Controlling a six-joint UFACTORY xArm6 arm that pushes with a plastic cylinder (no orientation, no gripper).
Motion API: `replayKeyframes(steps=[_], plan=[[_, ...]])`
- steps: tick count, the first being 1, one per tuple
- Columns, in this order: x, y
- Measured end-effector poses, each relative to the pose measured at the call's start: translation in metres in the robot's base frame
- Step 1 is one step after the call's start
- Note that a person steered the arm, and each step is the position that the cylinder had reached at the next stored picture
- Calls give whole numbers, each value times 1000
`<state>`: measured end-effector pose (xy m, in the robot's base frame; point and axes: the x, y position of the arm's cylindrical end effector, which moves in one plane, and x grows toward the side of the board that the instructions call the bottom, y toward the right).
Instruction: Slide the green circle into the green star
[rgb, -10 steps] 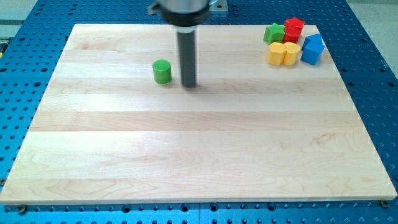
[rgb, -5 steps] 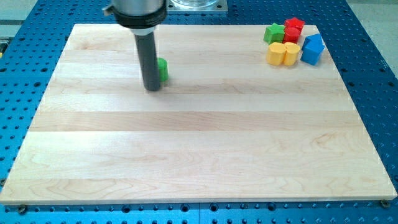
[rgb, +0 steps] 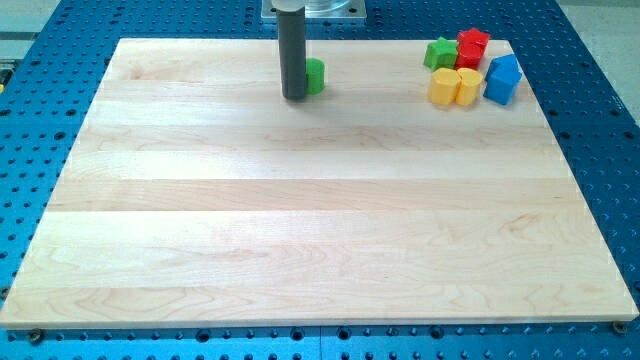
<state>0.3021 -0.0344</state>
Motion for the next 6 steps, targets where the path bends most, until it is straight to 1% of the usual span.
replayKeyframes(steps=[3, 4, 5, 6], plan=[[-5, -11], [-12, 28], [-27, 74], [-28, 63]])
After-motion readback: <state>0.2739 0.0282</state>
